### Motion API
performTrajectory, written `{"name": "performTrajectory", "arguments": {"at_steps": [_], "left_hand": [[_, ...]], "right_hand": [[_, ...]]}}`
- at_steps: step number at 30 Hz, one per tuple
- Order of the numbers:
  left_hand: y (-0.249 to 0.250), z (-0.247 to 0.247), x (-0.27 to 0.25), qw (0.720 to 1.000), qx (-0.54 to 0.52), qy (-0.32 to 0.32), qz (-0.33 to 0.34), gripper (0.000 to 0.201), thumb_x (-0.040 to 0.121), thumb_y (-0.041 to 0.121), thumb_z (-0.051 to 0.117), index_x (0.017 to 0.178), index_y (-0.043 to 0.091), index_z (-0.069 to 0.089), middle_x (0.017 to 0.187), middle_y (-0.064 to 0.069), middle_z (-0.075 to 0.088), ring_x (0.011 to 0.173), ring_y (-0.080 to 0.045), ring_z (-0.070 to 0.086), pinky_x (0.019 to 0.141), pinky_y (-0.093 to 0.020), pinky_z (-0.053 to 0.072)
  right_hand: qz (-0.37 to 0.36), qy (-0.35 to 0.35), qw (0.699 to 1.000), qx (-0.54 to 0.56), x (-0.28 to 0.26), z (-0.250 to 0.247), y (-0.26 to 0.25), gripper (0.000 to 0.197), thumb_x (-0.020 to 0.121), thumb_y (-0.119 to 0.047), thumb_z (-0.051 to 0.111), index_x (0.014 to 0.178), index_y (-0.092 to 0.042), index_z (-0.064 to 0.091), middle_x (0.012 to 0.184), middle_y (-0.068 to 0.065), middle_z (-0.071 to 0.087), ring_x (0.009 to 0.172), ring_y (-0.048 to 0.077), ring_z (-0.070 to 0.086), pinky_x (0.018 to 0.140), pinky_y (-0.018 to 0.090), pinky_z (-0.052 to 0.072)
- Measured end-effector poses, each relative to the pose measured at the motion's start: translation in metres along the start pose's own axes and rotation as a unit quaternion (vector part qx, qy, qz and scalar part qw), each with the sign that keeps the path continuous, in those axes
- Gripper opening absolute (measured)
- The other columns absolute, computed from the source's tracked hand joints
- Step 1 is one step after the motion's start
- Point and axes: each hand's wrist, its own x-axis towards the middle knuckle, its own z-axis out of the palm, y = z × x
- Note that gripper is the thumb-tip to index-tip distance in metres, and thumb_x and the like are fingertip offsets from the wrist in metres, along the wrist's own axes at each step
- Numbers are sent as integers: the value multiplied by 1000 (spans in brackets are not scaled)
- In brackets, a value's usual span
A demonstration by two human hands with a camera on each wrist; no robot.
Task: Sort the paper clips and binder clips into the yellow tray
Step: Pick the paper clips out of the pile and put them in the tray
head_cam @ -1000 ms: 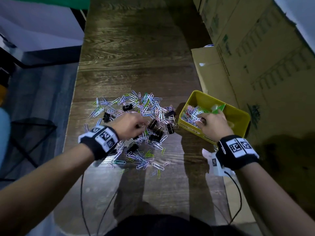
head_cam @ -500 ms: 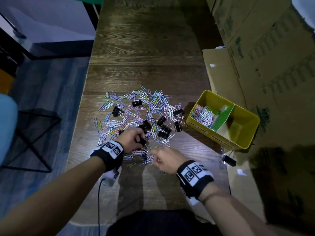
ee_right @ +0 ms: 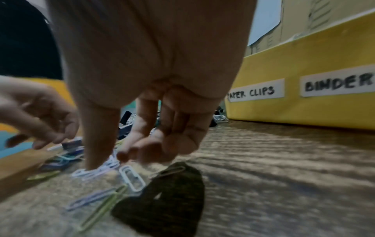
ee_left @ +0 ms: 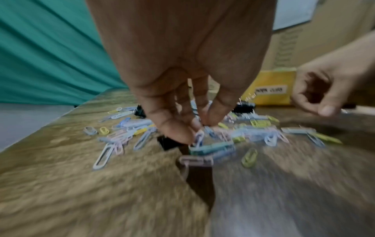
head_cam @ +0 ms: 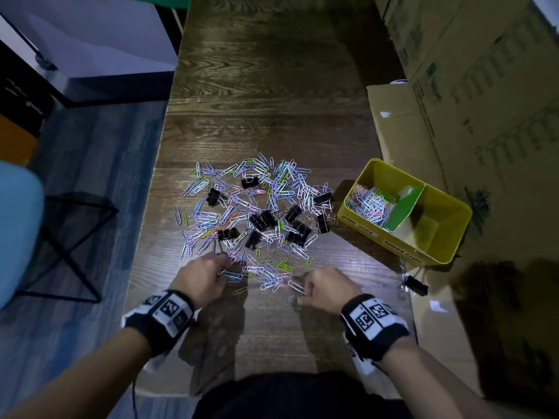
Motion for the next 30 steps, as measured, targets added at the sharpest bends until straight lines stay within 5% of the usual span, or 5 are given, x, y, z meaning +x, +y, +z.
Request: {"name": "performTrajectory", "arguments": {"at_steps": [4, 8, 17, 23, 30], "left_hand": [[11, 31, -15, 1000, 14, 21, -7, 32, 78, 16, 61, 110, 15, 59, 99, -10, 56, 89, -31, 59, 65, -41, 55], [44, 50, -9, 999, -13, 18, 41, 33, 84, 23, 59, 115, 15, 57, 110, -10, 53, 102, -28, 52, 85, -43, 51], [66, 39, 7, 998, 38, -48, -11, 76, 72, 48, 70, 136, 32, 32, 135, -9, 34, 119, -32, 41, 85, -45, 52], [73, 60, 10, 997, 29, -39, 64, 38, 85, 15, 60, 123, 15, 55, 131, -8, 43, 114, -31, 45, 95, -39, 42], [59, 51, 7, 991, -25, -28, 129, 36, 79, 27, 70, 112, 15, 63, 122, -10, 53, 106, -27, 55, 92, -37, 49]], "right_hand": [[-12, -63, 998, -20, 0, 11, -3, 18, 78, -31, 72, 88, -15, 71, 92, 3, 71, 79, 18, 63, 67, 23, 46], [-35, 5, 999, 16, 12, 27, -22, 11, 83, -19, 63, 93, -17, 63, 105, 4, 62, 89, 22, 62, 73, 28, 49], [33, 146, 988, -38, 21, 51, -29, 103, 67, -53, 76, 145, -16, 19, 127, 10, 32, 119, 26, 34, 101, 39, 40], [2, 127, 992, 19, 25, 57, -27, 59, 80, -19, 69, 133, -13, 44, 125, 14, 42, 115, 32, 49, 95, 43, 46], [-9, 129, 991, 43, 27, 58, -18, 25, 92, -9, 51, 114, -7, 61, 117, 13, 58, 104, 30, 58, 85, 35, 50]]}}
